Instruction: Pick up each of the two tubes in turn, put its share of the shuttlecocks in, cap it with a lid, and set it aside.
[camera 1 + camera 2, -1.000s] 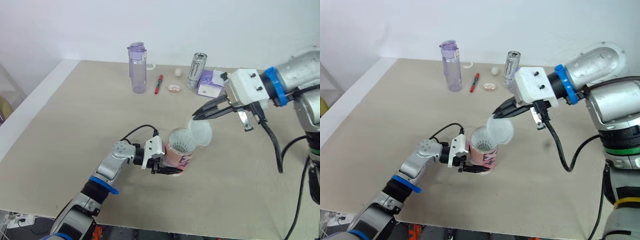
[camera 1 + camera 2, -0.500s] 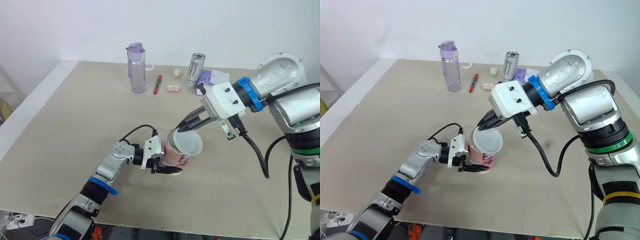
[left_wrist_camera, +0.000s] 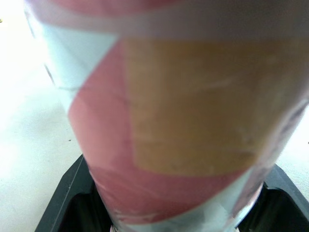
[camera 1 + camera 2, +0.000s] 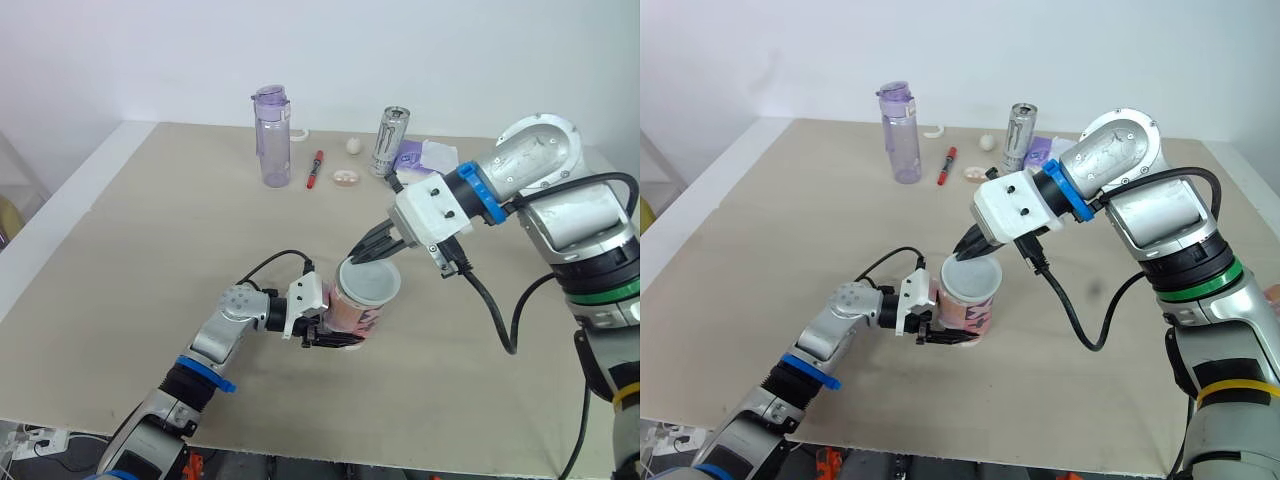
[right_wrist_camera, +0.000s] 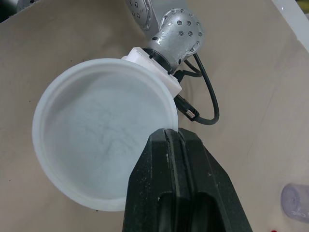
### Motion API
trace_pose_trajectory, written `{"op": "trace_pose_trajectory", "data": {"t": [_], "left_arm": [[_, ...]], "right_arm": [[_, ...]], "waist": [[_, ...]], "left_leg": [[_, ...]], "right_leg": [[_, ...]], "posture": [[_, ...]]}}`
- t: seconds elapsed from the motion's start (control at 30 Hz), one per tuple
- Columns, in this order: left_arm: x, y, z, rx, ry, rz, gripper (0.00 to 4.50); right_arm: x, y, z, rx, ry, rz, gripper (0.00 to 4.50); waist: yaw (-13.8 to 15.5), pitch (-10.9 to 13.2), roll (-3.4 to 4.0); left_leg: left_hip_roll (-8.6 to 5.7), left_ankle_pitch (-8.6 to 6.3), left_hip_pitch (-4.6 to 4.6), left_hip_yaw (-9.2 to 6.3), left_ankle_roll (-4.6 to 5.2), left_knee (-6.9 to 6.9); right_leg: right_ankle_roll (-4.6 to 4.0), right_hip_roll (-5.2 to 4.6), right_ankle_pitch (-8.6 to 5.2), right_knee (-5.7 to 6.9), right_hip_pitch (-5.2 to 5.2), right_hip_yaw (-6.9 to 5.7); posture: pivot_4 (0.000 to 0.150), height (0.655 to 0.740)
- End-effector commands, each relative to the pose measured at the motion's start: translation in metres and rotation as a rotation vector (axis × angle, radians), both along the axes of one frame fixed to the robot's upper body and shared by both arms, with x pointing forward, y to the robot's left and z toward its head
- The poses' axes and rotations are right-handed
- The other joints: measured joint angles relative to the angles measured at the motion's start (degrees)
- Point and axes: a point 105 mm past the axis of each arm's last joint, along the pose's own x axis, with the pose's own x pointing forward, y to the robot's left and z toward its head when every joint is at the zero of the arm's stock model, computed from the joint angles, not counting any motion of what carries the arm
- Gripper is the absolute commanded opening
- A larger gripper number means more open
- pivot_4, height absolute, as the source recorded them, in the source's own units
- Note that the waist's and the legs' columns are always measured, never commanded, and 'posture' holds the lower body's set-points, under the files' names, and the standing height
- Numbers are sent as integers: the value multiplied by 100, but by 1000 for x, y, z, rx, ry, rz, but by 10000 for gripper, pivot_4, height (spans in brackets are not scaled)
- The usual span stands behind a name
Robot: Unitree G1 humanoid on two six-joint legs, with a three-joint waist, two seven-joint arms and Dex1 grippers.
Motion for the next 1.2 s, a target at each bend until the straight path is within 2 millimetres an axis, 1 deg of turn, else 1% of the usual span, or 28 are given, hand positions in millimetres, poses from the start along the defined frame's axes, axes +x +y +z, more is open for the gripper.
{"op": "trace_pose_trajectory", "data": {"t": [0.03, 0.43, 0.87, 0.9, 0.93, 0.97, 1.0, 1.07, 1.1, 1.2], "left_arm": [[1, 7, -20, 60, 59, 41, 27473], [-1, 7, -21, 61, 64, 44, 27473], [0, 8, -22, 66, 67, 46, 27473], [0, 8, -22, 67, 68, 46, 27473], [0, 8, -22, 67, 68, 47, 27473], [0, 8, -22, 67, 68, 47, 27473], [0, 8, -21, 66, 68, 47, 27473], [0, 9, -22, 67, 68, 49, 27473], [1, 9, -22, 67, 69, 50, 27473], [1, 9, -22, 68, 69, 51, 27473]], "right_arm": [[-5, -1, 5, -21, -26, 44, 928], [5, 1, 7, -4, -70, 44, 928], [-1, -3, 3, -22, -30, 42, 928], [-1, -4, 2, -21, -13, 32, 3447], [-2, -4, 2, -21, -5, 27, 7276], [-1, -4, 3, -17, -2, 24, 8542], [-2, -4, 4, -9, -2, 23, 11396], [-3, -2, 9, 29, 11, 26, 19357], [-4, -2, 12, 45, 16, 23, 20829], [-3, -4, 22, 94, 31, -2, 20829]], "waist": [[0, 0, 0], [-1, 0, -1], [-2, 0, -1], [-2, 0, -1], [-2, 0, -1], [-2, 0, -1], [-2, 0, -1], [-2, 0, -1], [-2, 0, -1], [-3, 0, -1]], "left_leg": [[0, 0, 0, 0, 0, 0], [4, 0, 2, 3, 0, 0], [6, 0, 2, 2, 0, -1], [6, 0, 1, 3, 0, -1], [6, 0, 1, 3, 0, -1], [6, 0, 1, 2, 0, -1], [6, 0, 1, 2, 0, -1], [6, 0, 1, 2, 0, -1], [6, 0, 1, 3, 0, -1], [8, 0, 1, 2, 0, -2]], "right_leg": [[0, 0, 0, 0, 0, 0], [-3, 2, 2, 0, -1, 0], [-6, 3, 2, 0, -3, 0], [-6, 3, 2, 0, -3, 0], [-6, 3, 2, 0, -3, 0], [-6, 2, 2, 0, -3, 0], [-6, 2, 1, 0, -3, 0], [-7, 1, 1, -1, -4, 0], [-7, 2, 1, 0, -4, 1], [-8, 2, 1, 0, -5, -1]], "posture": [[1500, 7400], [1500, 7400], [1500, 7400], [1500, 7400], [1500, 7400], [1500, 7400], [1500, 7400], [1500, 7400], [1500, 7400], [1500, 7400]]}}
